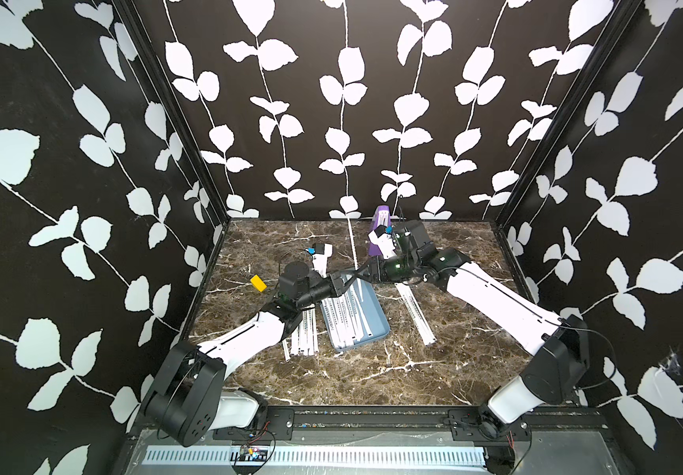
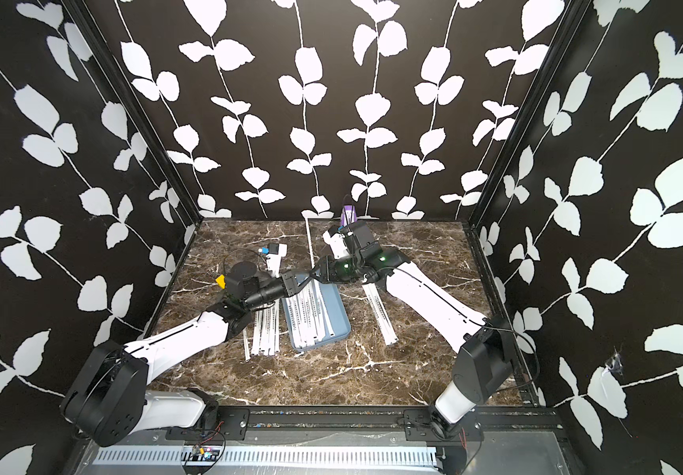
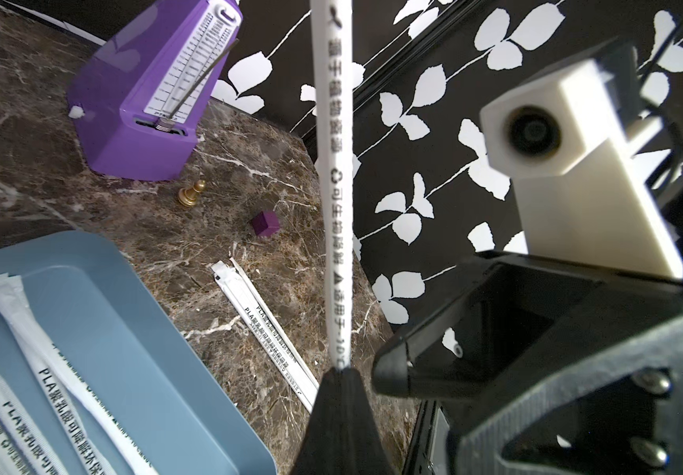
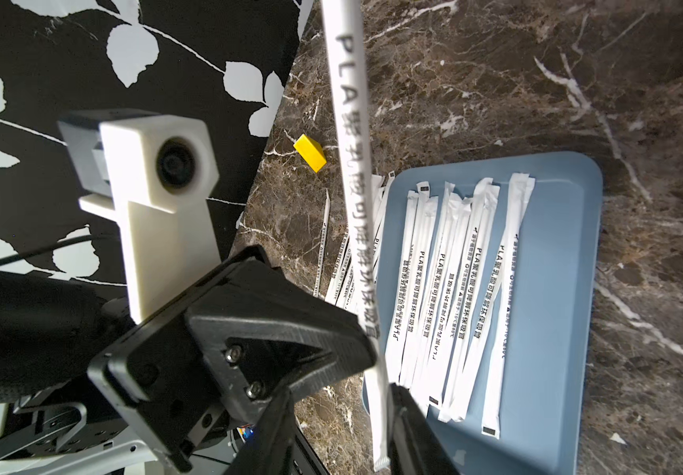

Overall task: Put the straws into the storage box
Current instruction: Place the straw in the storage box.

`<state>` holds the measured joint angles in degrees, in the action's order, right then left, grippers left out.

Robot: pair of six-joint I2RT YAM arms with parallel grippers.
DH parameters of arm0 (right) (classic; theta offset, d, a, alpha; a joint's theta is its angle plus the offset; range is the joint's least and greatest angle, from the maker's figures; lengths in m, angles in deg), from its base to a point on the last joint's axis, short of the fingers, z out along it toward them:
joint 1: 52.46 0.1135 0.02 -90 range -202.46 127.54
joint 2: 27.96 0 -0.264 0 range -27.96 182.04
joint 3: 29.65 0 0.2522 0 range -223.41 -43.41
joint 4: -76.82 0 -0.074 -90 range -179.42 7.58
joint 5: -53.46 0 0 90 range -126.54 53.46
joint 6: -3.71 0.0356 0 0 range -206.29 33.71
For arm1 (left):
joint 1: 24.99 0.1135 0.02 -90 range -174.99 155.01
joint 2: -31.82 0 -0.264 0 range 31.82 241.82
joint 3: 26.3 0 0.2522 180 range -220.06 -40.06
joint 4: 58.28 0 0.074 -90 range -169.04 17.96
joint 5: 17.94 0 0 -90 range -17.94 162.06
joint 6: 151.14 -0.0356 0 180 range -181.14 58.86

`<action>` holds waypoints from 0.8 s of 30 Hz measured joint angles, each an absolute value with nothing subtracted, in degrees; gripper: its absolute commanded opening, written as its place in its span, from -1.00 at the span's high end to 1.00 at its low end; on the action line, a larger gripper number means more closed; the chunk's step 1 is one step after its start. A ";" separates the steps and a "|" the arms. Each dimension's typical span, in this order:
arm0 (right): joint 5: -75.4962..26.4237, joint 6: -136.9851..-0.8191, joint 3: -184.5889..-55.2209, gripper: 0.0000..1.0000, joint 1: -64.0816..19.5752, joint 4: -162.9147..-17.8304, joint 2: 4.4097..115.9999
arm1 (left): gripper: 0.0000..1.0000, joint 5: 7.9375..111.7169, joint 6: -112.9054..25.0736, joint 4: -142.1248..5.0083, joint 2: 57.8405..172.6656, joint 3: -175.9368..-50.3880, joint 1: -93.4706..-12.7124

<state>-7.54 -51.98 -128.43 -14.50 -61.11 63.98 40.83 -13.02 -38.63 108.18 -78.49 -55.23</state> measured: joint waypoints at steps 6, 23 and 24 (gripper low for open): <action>-6.47 -53.36 -131.05 0.37 -16.07 -60.38 65.95 | 1.00 39.06 -11.60 -35.66 110.08 -78.54 -55.91; -7.37 -55.68 -134.61 0.41 -17.56 -58.02 69.12 | 1.00 35.41 -8.45 -29.91 112.44 -78.54 -56.08; -7.35 -55.89 -134.70 0.46 -17.60 -57.87 69.34 | 1.00 35.39 -8.41 -29.87 112.44 -78.54 -56.08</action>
